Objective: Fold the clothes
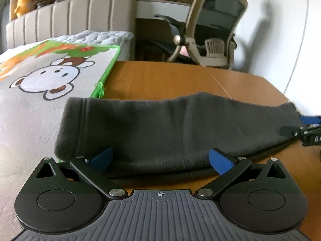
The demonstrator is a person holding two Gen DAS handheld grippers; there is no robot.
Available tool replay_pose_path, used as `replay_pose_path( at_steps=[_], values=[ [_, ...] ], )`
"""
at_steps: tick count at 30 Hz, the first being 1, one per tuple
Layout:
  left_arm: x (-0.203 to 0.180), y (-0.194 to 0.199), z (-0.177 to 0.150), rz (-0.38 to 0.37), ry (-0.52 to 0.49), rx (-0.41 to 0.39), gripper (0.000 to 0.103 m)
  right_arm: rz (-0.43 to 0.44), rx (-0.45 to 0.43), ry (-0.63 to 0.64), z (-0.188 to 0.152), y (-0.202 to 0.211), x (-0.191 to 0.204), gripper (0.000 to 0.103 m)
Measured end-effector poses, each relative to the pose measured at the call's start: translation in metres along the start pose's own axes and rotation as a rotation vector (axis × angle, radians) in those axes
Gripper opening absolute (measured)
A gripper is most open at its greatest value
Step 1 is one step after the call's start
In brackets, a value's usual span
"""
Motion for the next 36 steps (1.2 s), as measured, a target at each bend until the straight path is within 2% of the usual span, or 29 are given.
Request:
replay_pose_path(
  at_steps=[6, 13, 19, 23, 30, 36],
  values=[
    [0.006, -0.006, 0.007, 0.012, 0.019, -0.014, 0.103, -0.004, -0.005, 0.002, 0.002, -0.003, 0.002, 0.103],
    [0.007, -0.004, 0.006, 0.02, 0.021, -0.019, 0.103, -0.008, -0.026, -0.058, 0.0, 0.003, -0.008, 0.103],
    [0.007, -0.004, 0.005, 0.025, 0.023, -0.02, 0.103, -0.031, -0.039, -0.212, -0.006, 0.01, -0.033, 0.103],
    [0.008, -0.003, 0.004, 0.026, 0.026, -0.022, 0.103, -0.003, -0.033, -0.346, -0.012, 0.01, -0.054, 0.103],
    [0.008, 0.0, 0.002, 0.028, 0.028, -0.023, 0.103, -0.019, -0.018, -0.324, -0.017, 0.009, -0.051, 0.103],
    [0.008, 0.001, 0.001, 0.028, 0.029, -0.023, 0.103, 0.075, -0.03, -0.331, -0.019, 0.015, -0.051, 0.103]
  ],
)
Point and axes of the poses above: each gripper's, at about its wrist camera, not at the fingertips, and y roughly against the way its jaws point, x to its left, z to its top, the point moved 6 cm from there along -y, roughly the way its jaws point, and after that the axes turned 6 degrees about x, right-handed, at the moved point
